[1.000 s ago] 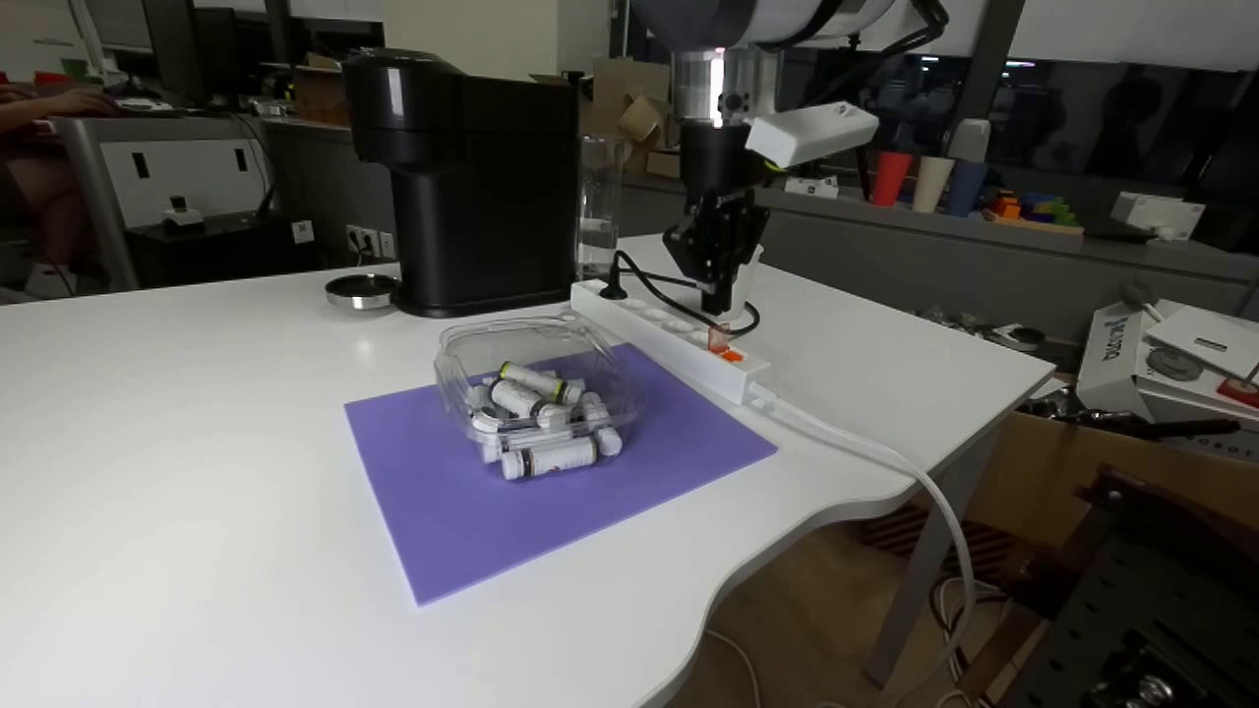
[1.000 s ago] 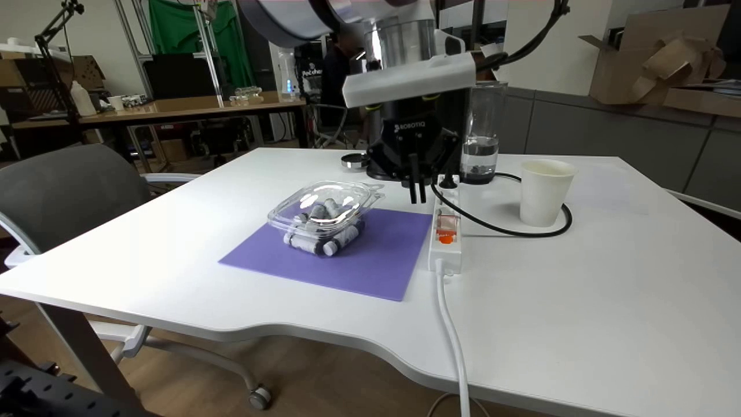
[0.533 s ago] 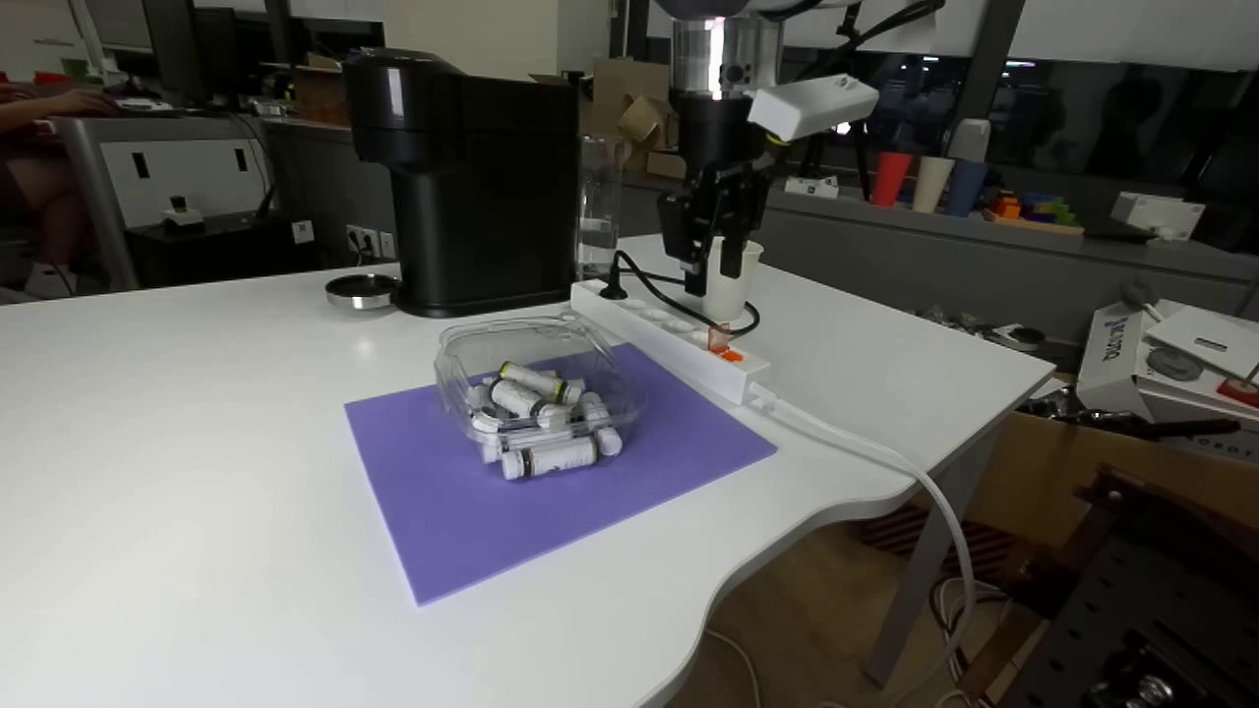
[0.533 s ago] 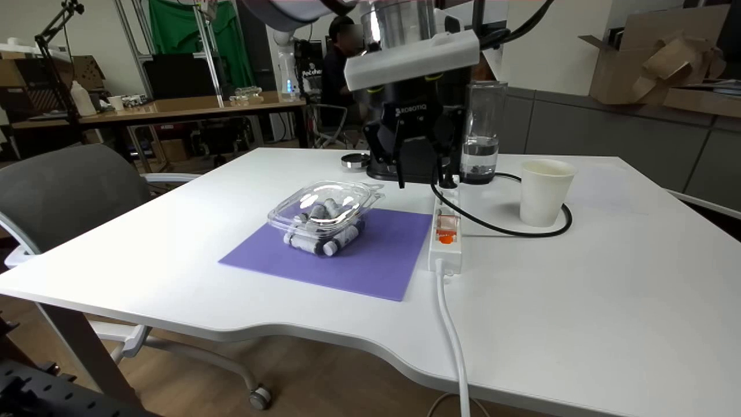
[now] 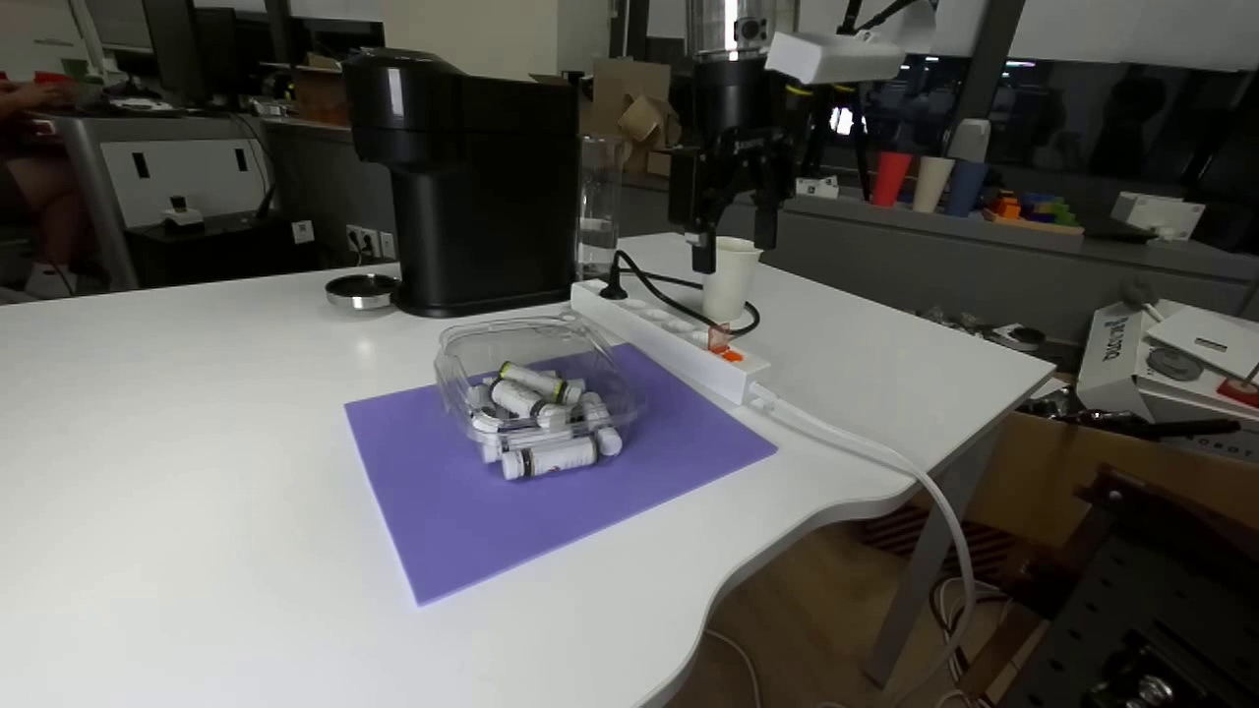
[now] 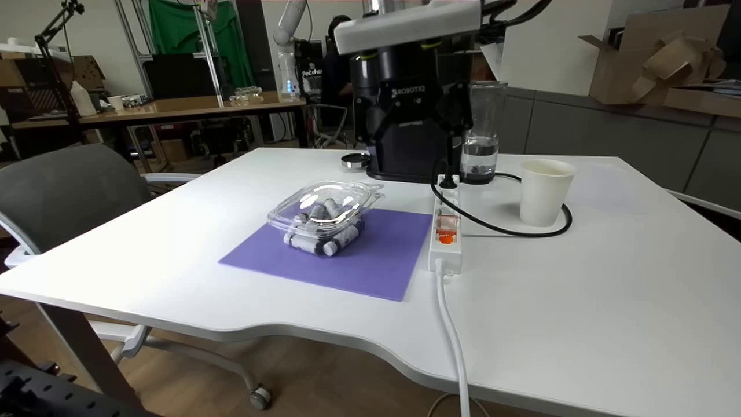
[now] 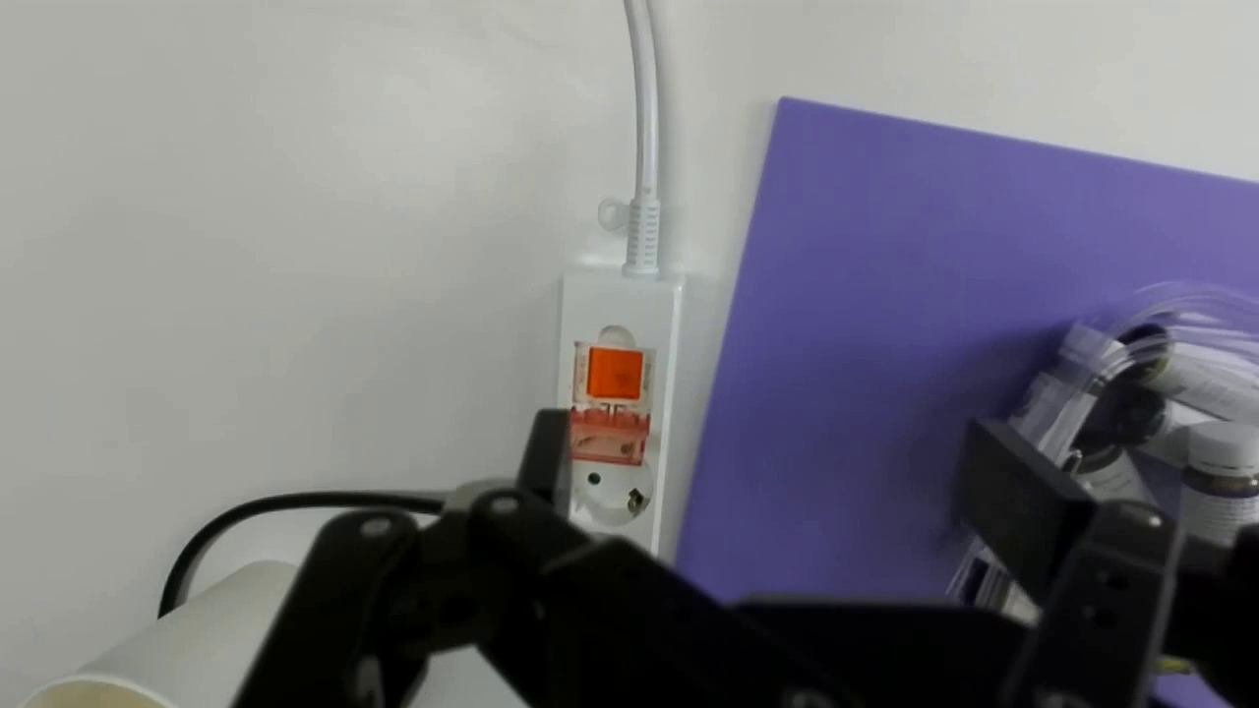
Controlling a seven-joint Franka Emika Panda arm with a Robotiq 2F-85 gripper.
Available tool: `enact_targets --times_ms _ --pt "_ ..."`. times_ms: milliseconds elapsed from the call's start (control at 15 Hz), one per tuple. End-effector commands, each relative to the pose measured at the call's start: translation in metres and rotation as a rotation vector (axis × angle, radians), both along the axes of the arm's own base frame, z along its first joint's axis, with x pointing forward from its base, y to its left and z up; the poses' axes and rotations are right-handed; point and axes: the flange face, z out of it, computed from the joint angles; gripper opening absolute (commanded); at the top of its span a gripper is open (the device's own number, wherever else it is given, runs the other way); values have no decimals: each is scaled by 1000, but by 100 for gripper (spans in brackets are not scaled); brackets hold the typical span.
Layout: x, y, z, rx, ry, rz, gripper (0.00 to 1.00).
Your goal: Press the power button on the extension cord.
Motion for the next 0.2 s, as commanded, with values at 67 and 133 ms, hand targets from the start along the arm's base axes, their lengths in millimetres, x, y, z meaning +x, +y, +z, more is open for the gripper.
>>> enact_targets --times_ms 67,133 --pt "-16 -13 32 25 72 -55 100" --pt "-19 -15 36 33 92 -60 100"
